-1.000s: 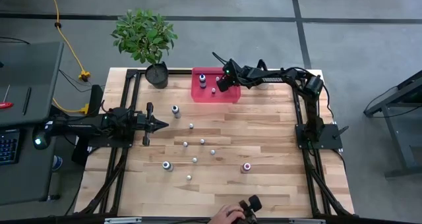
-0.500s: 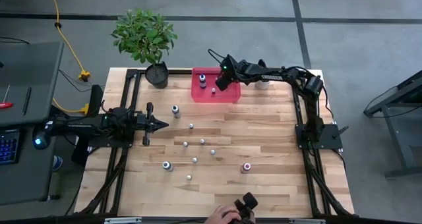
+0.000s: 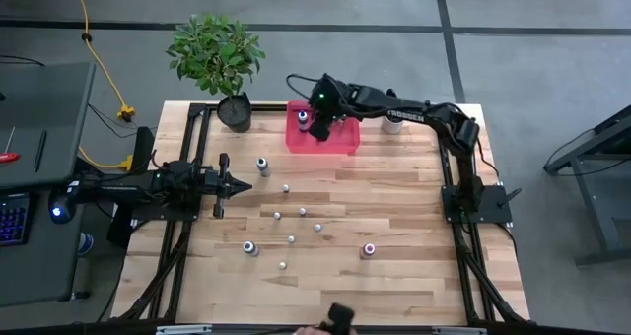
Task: Pick & Place food coloring
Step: Put the small violet food coloring bottle into the red bin
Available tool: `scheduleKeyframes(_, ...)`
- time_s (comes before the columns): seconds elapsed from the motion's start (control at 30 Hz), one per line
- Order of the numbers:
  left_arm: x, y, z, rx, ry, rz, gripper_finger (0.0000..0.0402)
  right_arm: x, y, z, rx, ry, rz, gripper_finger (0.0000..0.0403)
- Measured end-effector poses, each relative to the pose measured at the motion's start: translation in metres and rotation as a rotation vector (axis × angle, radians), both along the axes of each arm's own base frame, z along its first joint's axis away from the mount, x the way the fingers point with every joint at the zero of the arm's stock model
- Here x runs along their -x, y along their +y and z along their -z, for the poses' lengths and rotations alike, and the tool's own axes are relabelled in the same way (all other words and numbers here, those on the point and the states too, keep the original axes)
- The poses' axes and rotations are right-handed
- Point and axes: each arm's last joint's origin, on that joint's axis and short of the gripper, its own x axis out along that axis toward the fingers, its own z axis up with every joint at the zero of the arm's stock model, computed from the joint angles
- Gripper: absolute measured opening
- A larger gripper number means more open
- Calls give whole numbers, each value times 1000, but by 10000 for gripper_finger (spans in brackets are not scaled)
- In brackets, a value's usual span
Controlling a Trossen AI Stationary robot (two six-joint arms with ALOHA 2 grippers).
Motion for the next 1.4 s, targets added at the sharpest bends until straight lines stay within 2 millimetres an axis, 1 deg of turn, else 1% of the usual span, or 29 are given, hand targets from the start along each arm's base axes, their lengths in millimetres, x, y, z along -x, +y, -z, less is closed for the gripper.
scheduleKeyframes(0.13,0,0,0,0,0,0,0,-16,22,-24,-11,-79,-202,115)
scheduleKeyframes(0.23,0,0,0,0,0,0,0,-23,36,-36,-38,-134,-353,115)
scheduleKeyframes(0.37,0,0,0,0,0,0,0,-29,56,-38,-77,-167,-577,115)
scheduleKeyframes(0.47,0,0,0,0,0,0,0,-32,70,-34,-127,-191,-722,115)
scheduleKeyframes(0.57,0,0,0,0,0,0,0,-32,79,-19,-167,-175,-765,115)
scheduleKeyframes(0.8,0,0,0,0,0,0,0,-25,91,38,-238,-112,-760,115)
scheduleKeyframes(0.97,0,0,0,0,0,0,0,-20,105,75,-213,-100,-730,115)
scheduleKeyframes(1.03,0,0,0,0,0,0,0,-20,109,86,-178,-119,-706,115)
scheduleKeyframes(1.1,0,0,0,0,0,0,0,-19,113,94,-125,-140,-689,115)
scheduleKeyframes(1.2,0,0,0,0,0,0,0,-19,118,100,-49,-145,-640,115)
scheduleKeyframes(1.4,0,0,0,0,0,0,0,-20,124,107,-63,-170,-590,115)
